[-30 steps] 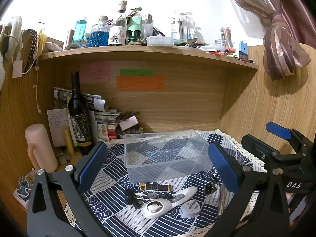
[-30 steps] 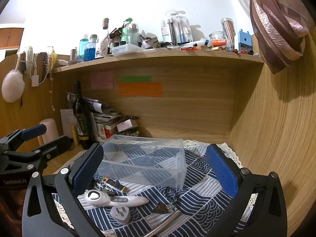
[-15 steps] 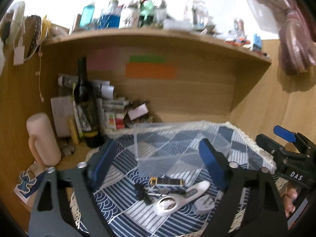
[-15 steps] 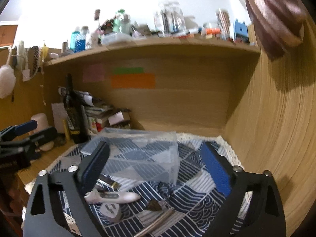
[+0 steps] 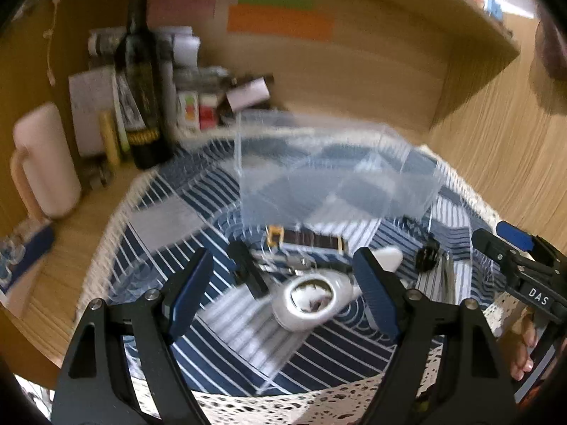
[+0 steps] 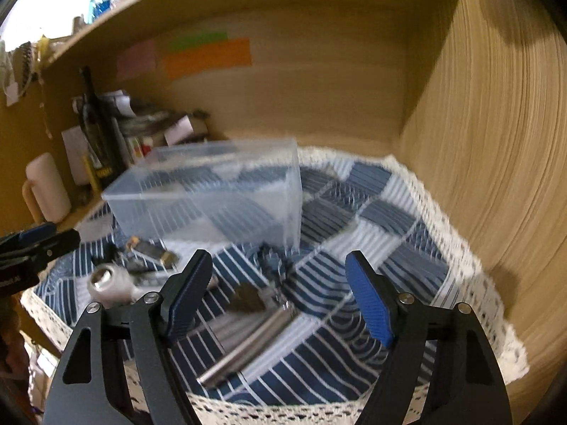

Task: Organize rigid objects
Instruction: 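Grasp the white oval tape device with the left tool while the right tool grasps the silver rod, then carry both items over the clear box and open both tools to drop them in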

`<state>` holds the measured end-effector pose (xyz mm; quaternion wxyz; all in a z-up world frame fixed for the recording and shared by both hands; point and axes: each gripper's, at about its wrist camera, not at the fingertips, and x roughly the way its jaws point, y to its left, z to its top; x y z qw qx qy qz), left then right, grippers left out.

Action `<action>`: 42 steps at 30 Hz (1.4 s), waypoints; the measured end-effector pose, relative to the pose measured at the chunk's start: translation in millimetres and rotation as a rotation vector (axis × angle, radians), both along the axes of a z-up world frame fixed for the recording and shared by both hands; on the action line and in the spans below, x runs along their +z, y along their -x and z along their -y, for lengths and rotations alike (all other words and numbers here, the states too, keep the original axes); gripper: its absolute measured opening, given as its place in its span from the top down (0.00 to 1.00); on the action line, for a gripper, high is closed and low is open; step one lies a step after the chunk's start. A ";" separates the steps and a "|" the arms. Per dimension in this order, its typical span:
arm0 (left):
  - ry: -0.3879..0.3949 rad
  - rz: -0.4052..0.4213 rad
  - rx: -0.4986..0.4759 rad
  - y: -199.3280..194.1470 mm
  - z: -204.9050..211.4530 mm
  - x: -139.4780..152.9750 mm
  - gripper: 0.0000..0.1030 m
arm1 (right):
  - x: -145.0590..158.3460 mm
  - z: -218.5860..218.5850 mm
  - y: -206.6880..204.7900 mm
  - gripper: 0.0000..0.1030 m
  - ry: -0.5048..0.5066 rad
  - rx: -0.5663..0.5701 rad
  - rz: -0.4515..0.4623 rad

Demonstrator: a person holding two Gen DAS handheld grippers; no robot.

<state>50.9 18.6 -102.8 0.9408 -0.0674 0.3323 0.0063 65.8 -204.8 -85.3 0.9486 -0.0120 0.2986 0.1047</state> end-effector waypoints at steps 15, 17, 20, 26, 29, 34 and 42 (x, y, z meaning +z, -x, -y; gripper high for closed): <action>0.066 -0.102 0.053 -26.0 18.7 -39.9 0.25 | -53.8 -10.5 -10.6 0.54 0.020 0.099 -0.196; 0.079 -0.089 0.034 -23.9 18.6 -40.0 0.34 | -58.8 -15.6 -7.9 0.58 0.052 0.104 -0.188; 0.078 -0.077 0.023 -20.9 18.6 -39.2 0.39 | -58.8 -19.8 -5.1 0.62 0.089 0.105 -0.176; 0.058 -0.064 0.016 -16.0 19.8 -37.3 0.40 | -55.4 -12.3 -5.6 0.80 0.082 0.067 -0.166; 0.060 -0.062 0.013 -14.3 18.3 -35.0 0.41 | -51.4 -6.3 -7.7 0.85 0.077 0.049 -0.155; 0.064 -0.036 0.014 -8.8 14.4 -25.3 0.41 | -42.5 0.0 -6.9 0.86 0.076 0.016 -0.120; 0.056 0.042 0.008 -3.9 8.8 5.1 0.41 | -13.9 7.4 -3.7 0.86 0.048 0.002 -0.025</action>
